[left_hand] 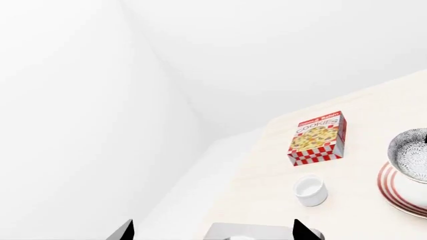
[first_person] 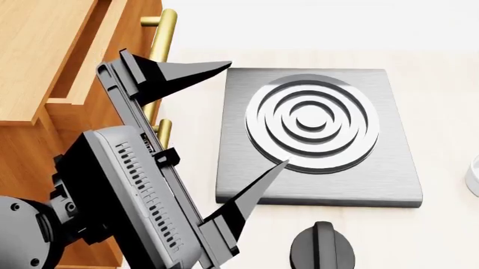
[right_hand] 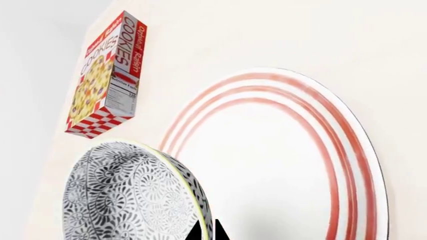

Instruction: Pick the akita bowl on the wooden cabinet and place it on the plate.

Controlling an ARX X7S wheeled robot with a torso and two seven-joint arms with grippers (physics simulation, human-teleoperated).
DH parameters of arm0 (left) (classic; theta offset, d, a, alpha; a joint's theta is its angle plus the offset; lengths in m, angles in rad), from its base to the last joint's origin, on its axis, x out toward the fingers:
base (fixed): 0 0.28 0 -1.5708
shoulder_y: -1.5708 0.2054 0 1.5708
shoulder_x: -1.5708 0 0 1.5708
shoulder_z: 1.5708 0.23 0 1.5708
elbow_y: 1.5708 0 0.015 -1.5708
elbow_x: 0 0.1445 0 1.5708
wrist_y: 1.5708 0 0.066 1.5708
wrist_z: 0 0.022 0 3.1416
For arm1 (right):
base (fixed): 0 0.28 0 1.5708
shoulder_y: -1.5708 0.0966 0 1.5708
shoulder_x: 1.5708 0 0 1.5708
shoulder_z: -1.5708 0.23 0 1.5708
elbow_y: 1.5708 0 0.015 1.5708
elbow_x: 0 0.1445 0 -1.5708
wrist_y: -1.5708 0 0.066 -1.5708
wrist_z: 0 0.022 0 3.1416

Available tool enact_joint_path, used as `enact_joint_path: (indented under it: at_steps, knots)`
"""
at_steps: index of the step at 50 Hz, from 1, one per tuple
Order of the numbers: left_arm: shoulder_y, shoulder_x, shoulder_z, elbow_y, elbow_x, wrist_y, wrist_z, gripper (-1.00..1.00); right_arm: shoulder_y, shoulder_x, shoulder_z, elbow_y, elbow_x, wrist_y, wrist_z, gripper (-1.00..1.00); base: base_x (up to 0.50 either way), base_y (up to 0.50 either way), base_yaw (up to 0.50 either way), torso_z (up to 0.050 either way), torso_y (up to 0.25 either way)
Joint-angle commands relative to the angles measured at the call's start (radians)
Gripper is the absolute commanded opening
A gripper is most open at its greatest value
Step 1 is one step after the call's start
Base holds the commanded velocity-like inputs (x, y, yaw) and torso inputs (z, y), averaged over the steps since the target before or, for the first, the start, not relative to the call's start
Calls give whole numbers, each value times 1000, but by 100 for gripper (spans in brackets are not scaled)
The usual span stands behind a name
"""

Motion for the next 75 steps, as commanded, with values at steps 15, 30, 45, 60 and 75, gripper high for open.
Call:
enact_joint_path:
  at_steps: [15, 30, 45, 60, 75]
  knots:
    - [10, -1, 2, -5, 4, 7, 0, 100, 7, -13, 5, 60, -22, 4, -20, -100, 0, 0, 0, 0, 1]
    - [11, -1, 1, -10, 6, 11, 5, 100, 14, -8, -4, 63, -35, 15, -15, -100, 0, 0, 0, 0, 0]
    - [12, -2, 0, -7, 6, 10, 3, 100, 11, 2, -10, 55, -47, 26, -15, 100, 0, 0, 0, 0, 0]
    - [13, -9, -3, -2, 4, 6, -2, 100, -18, 19, 9, -32, -75, 16, 19, 100, 0, 0, 0, 0, 0]
    - [15, -17, -6, 8, 1, 5, -6, 100, -57, 75, 52, -221, -151, 5, 109, 100, 0, 0, 0, 0, 0]
